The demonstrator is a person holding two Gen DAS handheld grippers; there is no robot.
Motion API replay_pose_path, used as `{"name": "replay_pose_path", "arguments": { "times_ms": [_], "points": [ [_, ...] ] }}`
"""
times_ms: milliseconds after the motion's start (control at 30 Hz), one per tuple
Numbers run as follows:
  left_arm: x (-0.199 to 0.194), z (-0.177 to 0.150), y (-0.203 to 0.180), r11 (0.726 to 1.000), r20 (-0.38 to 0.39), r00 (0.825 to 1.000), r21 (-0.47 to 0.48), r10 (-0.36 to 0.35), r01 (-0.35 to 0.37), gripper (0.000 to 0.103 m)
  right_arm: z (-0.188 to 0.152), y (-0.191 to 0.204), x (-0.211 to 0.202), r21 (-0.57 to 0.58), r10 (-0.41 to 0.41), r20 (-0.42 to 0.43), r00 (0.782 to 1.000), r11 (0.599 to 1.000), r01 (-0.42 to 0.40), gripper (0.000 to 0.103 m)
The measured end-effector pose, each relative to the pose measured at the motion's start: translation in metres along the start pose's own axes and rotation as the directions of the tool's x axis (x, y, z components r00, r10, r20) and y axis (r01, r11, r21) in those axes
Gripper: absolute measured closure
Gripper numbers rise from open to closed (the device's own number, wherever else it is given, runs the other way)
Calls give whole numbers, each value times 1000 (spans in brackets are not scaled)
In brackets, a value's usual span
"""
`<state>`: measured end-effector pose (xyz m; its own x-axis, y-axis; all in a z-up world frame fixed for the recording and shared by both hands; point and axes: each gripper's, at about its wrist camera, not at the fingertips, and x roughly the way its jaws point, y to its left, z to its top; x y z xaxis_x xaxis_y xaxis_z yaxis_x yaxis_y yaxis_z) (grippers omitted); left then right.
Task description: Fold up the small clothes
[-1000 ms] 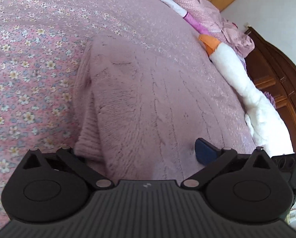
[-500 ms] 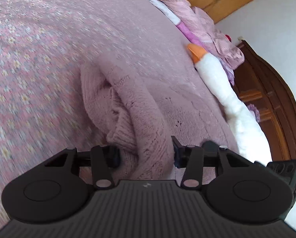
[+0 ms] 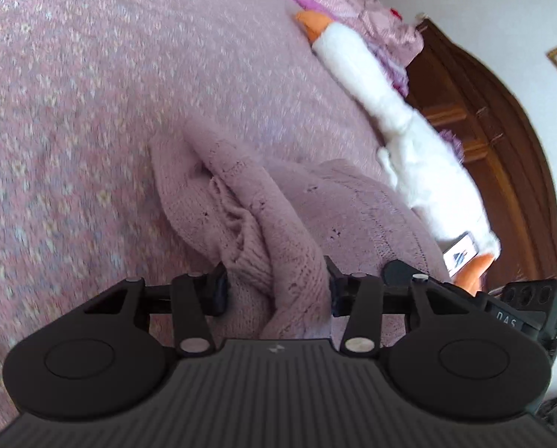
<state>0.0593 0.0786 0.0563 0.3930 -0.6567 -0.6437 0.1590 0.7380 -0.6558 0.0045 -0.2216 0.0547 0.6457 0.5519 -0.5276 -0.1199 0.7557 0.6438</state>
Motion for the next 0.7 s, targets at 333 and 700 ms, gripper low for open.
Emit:
{"name": "replay_pose_path", "arguments": {
  "times_ms": [333, 700],
  "points": [
    [8, -35, -13, 952, 27, 961, 130, 275, -276, 33, -42, -28, 11, -66, -177, -21, 984, 982, 175, 46],
    [-11, -44, -32, 867, 129, 900, 241, 416, -436, 21, -52, -16, -24, -128, -241, 61, 969, 961, 247, 45]
  ]
}}
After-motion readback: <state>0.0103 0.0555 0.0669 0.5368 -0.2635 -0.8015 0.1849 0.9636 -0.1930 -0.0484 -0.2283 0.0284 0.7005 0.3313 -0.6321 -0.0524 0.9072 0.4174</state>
